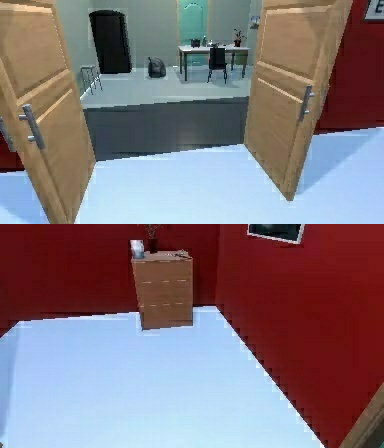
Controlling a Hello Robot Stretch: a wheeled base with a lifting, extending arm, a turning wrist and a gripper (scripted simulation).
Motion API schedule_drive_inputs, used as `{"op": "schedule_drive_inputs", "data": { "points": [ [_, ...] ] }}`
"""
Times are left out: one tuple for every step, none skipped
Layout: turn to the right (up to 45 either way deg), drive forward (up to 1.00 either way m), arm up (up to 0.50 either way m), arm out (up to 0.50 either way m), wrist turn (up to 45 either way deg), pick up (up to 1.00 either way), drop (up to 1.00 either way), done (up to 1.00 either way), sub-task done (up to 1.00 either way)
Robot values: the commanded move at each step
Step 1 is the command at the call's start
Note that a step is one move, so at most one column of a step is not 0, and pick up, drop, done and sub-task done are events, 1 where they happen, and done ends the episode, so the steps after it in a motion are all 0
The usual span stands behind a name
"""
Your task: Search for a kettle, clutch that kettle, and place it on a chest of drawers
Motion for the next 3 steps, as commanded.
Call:
{"op": "schedule_drive_inputs", "data": {
  "points": [
    [0.0,1.00,0.00,0.00,0.0,0.00,0.00,0.00,0.00],
    [0.0,1.00,0.00,0.00,0.0,0.00,0.00,0.00,0.00],
    [0.0,0.40,0.00,0.00,0.0,0.00,0.00,0.00,0.00]
  ]
}}
